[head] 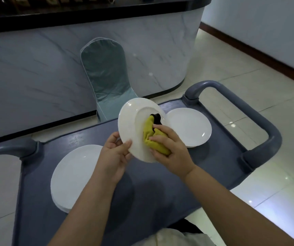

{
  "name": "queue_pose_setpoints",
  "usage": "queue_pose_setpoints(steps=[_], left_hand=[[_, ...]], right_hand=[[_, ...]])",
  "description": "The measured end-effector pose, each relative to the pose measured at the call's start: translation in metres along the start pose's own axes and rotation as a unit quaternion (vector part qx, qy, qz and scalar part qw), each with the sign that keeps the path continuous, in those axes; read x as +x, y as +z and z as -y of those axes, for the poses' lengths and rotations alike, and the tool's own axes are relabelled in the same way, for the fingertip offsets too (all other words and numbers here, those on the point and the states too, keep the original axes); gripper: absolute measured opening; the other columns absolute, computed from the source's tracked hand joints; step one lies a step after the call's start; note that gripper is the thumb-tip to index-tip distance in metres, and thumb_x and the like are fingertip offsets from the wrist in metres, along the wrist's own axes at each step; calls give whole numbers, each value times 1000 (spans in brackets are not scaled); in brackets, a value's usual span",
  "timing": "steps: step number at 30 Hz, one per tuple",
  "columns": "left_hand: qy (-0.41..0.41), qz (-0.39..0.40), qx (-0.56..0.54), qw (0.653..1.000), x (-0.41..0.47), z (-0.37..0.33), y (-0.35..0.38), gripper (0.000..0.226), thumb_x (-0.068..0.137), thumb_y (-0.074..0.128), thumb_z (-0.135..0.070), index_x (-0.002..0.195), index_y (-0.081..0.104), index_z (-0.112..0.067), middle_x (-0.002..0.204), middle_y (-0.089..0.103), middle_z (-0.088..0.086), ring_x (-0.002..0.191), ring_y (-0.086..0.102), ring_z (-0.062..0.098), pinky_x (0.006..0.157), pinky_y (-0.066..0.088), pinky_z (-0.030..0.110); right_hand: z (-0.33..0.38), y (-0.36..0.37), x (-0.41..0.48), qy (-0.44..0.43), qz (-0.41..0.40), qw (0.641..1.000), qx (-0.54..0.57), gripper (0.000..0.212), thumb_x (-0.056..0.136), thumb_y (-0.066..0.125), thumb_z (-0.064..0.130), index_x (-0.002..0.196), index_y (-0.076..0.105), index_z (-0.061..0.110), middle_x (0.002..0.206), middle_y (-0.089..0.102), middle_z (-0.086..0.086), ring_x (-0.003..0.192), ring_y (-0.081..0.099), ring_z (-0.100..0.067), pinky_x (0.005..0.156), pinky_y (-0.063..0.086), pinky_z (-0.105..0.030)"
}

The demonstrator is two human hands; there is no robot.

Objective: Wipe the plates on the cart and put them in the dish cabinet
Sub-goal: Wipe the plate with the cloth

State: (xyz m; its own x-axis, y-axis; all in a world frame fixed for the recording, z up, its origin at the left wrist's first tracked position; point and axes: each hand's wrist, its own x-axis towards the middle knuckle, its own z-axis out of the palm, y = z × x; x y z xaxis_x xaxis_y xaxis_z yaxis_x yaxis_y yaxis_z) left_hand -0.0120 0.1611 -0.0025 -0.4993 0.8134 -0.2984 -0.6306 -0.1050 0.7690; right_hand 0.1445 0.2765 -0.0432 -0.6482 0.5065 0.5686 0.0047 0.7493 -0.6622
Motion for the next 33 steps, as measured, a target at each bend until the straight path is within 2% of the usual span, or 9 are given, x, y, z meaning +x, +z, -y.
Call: queue_pose_setpoints(steps=[5,9,11,18,20,25,27,29,33], left_hand=[[19,-45,98,994,30,-9,29,22,92,55,5,105,63,-10,90,73,3,82,69,18,68,61,33],[125,-39,275,953,51,-9,73,24,91,60,3,100,69,-17,80,73,-13,74,68,2,72,57,26],[179,-16,375,909,62,-3,97,30,92,57,1,105,70,-22,84,71,-16,74,66,-4,73,53,22],[333,59,658,673,98,46,153,54,84,47,1,125,63,-31,98,69,2,89,61,27,65,33,26],[352,74,690,628,105,60,159,54,86,47,0,132,59,-27,111,69,3,99,61,29,68,31,25],[318,143,729,589,112,95,150,56,87,51,1,138,53,-20,122,67,9,107,61,35,82,45,35],[351,201,729,553,109,104,145,59,67,74,3,123,67,-14,106,73,10,91,69,34,70,53,36],[386,245,741,491,113,117,136,69,35,89,3,101,76,-9,86,75,8,68,71,29,52,54,32],[334,288,745,500,118,137,115,59,38,82,13,91,74,-11,84,72,5,66,68,27,49,46,26]], right_hand=[[-25,-57,-10,134,-51,989,-42,29,87,71,26,115,65,22,139,47,-1,126,44,-7,108,33,-16],[-36,-103,-26,214,-66,971,-80,28,85,73,28,112,68,23,136,50,7,125,45,-1,103,33,-10],[-38,-119,-35,229,-77,967,-82,31,84,69,35,111,69,20,133,51,9,124,45,4,102,33,-9],[-39,-161,-53,274,-47,955,-107,29,86,74,21,113,67,28,133,50,11,120,41,13,97,29,-1],[-40,-168,-58,288,-44,951,-101,28,87,73,24,113,66,31,133,48,16,122,41,10,99,31,-7],[-47,-181,-69,310,-50,943,-109,28,88,71,28,115,66,30,130,45,25,120,43,9,99,35,-15],[-49,-185,-72,316,-53,941,-107,27,88,70,29,113,64,35,131,48,21,119,44,7,98,38,-17],[-52,-186,-74,321,-58,939,-105,27,88,70,28,110,62,41,132,49,17,118,45,5,96,40,-18],[-57,-183,-81,340,-63,934,-92,28,88,70,26,113,63,36,132,50,15,118,47,2,96,42,-17]])
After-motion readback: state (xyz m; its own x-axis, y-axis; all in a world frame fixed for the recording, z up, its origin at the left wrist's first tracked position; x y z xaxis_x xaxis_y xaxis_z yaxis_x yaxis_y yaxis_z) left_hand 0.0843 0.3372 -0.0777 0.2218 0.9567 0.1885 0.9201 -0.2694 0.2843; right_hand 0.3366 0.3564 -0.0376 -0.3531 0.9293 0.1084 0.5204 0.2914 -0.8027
